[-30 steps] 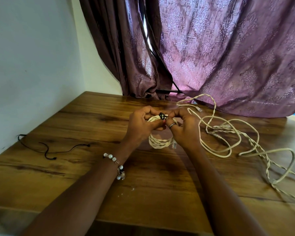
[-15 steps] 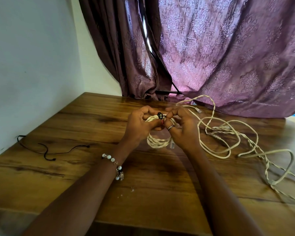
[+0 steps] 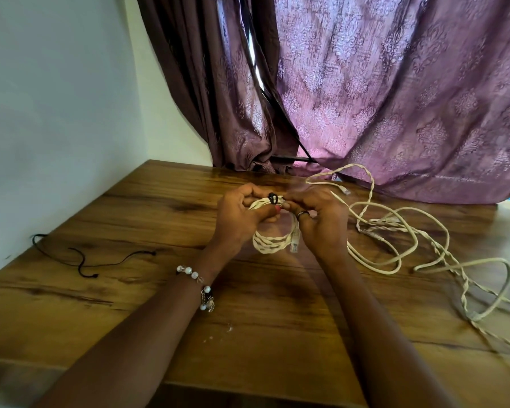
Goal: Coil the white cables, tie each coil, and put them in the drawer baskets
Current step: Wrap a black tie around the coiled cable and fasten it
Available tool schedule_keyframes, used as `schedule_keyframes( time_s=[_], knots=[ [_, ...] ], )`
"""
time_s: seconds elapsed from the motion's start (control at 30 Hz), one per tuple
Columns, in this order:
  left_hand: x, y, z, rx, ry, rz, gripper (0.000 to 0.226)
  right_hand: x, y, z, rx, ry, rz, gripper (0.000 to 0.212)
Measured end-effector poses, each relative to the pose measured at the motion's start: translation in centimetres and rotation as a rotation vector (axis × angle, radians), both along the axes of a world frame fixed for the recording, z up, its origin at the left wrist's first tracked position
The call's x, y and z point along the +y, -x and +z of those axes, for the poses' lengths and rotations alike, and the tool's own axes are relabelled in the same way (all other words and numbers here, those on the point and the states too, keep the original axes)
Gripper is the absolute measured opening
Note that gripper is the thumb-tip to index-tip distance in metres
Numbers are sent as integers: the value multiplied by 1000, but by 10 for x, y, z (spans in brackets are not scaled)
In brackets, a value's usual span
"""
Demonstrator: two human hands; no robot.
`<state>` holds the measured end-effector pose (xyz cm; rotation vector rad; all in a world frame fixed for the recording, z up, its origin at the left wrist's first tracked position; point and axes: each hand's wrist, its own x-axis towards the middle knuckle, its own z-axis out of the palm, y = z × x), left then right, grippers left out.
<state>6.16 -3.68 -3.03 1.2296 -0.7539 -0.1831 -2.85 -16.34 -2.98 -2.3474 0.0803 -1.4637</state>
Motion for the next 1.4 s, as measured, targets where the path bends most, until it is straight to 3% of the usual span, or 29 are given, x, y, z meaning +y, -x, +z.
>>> schedule_keyframes(
  time_s=[0.23, 0.8, 1.07, 1.4],
  knots=[
    [2, -9, 0, -80, -88, -68, 24, -2, 5, 7, 167, -414, 167, 18],
    [9, -6, 12, -364, -365, -70, 30, 2, 16, 21, 395, -676, 140, 16],
    [8, -5, 12, -396, -385, -70, 29, 2, 18, 23, 432, -684, 116, 26],
    [9, -8, 12, -452, -398, -59, 30, 8, 21, 27, 455, -377, 39, 14]
  ],
)
